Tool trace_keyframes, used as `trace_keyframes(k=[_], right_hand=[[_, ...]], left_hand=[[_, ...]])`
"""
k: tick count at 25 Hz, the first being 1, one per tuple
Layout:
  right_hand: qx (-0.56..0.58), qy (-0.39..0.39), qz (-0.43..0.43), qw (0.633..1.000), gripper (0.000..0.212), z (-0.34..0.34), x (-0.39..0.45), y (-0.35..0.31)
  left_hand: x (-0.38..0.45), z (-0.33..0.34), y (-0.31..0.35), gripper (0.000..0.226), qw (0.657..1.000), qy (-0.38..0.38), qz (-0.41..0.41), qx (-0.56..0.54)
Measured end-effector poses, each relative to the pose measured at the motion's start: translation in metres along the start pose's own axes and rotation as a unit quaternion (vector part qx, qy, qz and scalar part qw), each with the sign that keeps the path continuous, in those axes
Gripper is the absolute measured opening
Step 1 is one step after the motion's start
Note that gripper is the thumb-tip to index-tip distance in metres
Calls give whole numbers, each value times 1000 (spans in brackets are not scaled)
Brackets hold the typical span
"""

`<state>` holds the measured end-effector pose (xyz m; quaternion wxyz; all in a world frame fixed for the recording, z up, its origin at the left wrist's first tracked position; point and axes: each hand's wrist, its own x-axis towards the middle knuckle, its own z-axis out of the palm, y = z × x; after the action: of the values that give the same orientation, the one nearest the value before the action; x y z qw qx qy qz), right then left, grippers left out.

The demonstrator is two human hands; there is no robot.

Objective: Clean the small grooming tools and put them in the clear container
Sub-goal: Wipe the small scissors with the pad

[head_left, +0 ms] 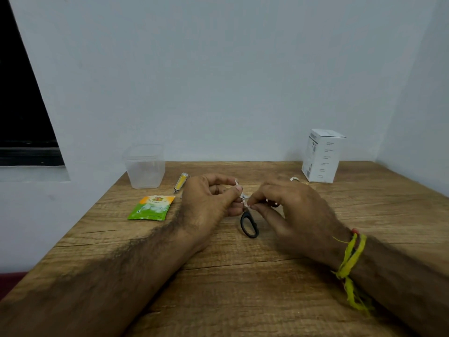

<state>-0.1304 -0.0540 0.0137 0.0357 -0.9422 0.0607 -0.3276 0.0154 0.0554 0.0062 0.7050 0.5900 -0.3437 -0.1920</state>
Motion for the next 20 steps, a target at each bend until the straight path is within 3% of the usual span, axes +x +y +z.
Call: trace_keyframes(k=[9,14,20], right_hand=[[-33,-23,-5,999,19,3,1,-11],[-42,-44,-9,998,35,3,2,-11],[-37,-63,-26,997,25,3,2,-15]], left_hand=[[2,-1,-2,10,1000,13,-6,4],[1,1,-1,8,1000,12,-8,1],[2,1,-2,8,1000,19,-5,-4]])
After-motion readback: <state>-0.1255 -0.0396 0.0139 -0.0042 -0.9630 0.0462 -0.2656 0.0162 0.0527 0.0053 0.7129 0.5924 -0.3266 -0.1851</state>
